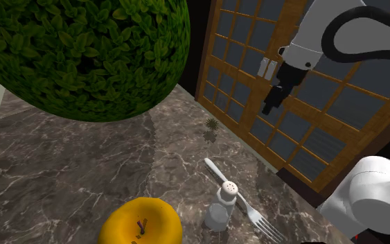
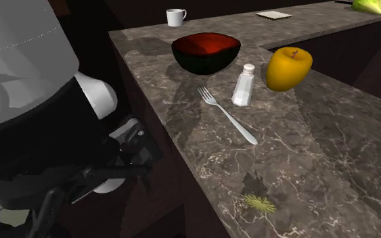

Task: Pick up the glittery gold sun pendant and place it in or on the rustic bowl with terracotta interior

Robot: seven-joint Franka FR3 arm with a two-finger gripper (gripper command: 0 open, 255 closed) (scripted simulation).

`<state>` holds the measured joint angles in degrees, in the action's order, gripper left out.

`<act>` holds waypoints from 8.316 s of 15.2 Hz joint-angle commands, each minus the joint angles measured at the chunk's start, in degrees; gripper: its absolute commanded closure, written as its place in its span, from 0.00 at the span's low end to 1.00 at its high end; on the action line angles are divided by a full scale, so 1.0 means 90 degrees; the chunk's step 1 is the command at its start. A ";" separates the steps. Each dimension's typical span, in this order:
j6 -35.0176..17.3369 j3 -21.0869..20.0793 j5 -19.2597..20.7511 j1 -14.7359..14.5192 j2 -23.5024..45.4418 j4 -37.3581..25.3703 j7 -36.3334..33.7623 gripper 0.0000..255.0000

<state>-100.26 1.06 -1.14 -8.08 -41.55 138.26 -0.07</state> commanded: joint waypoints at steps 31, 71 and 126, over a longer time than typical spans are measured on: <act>-0.5122 -0.0712 -0.0309 -0.1703 0.0927 0.1136 0.1899 1.00; -0.2351 -0.0623 -0.0200 -0.1632 0.0877 -0.1586 0.1857 1.00; -0.0614 -0.5737 -0.1753 -0.2397 -0.1310 -0.1800 -0.3282 1.00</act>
<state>-104.95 -50.31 -16.62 -29.37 -53.01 120.93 -29.51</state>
